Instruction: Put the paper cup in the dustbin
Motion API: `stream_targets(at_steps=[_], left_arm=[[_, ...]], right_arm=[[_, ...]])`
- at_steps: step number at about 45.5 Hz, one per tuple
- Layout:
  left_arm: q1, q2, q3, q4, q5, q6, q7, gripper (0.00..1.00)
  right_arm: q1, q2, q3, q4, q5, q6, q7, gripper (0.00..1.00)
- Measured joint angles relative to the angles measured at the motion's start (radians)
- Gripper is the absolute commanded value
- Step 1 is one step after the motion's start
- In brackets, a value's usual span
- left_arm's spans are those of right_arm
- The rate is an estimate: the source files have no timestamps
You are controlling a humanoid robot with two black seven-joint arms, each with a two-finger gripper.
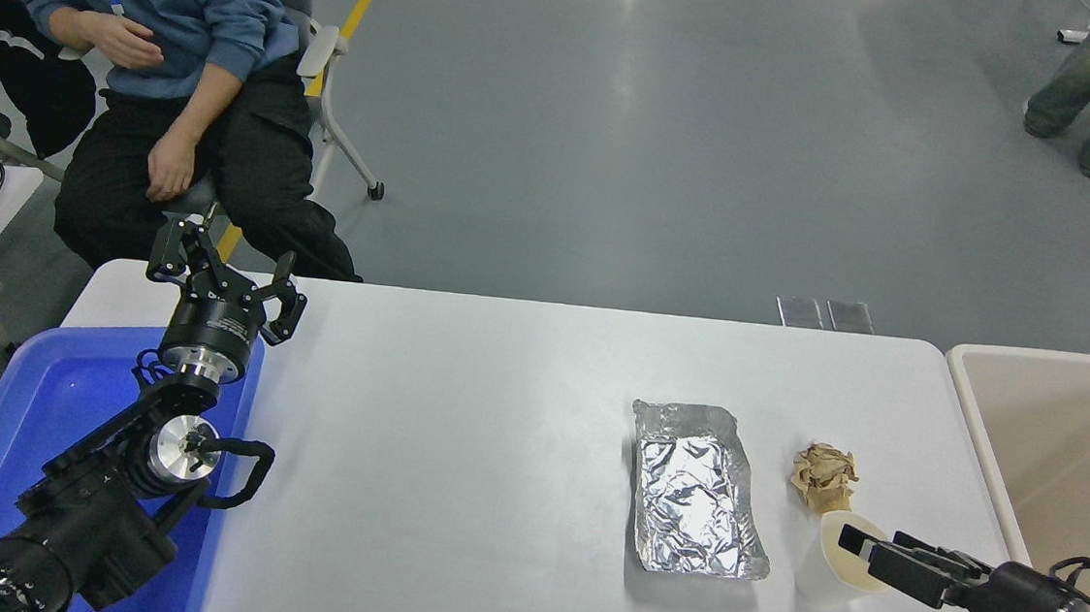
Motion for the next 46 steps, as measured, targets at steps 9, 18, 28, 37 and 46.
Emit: stream_targets(at_steps=[9, 18, 28, 37, 46], left_arm=[[0.000, 0.000, 0.000, 0.000, 0.000, 0.000, 0.000, 1.00], [0.000, 0.000, 0.000, 0.000, 0.000, 0.000, 0.000, 1.00], [0.000, 0.000, 0.000, 0.000, 0.000, 0.000, 0.000, 1.00], [0.000, 0.000, 0.000, 0.000, 0.000, 0.000, 0.000, 1.00], [0.000, 0.000, 0.000, 0.000, 0.000, 0.000, 0.000, 1.00]], right_arm=[[0.022, 0.028, -0.023, -0.049, -0.006, -0.003, 0.000, 0.99], [0.033, 0.042, -0.033, -0.081, -0.023, -0.005, -0.001, 0.99], [0.039, 0.049, -0.038, -0.121, -0.034, -0.005, 0.000, 0.98], [0.040, 0.051, -0.049, -0.142, -0.052, -0.006, 0.003, 0.98], [0.041, 0.055, -0.068, -0.151, -0.060, -0.009, 0.005, 0.86]])
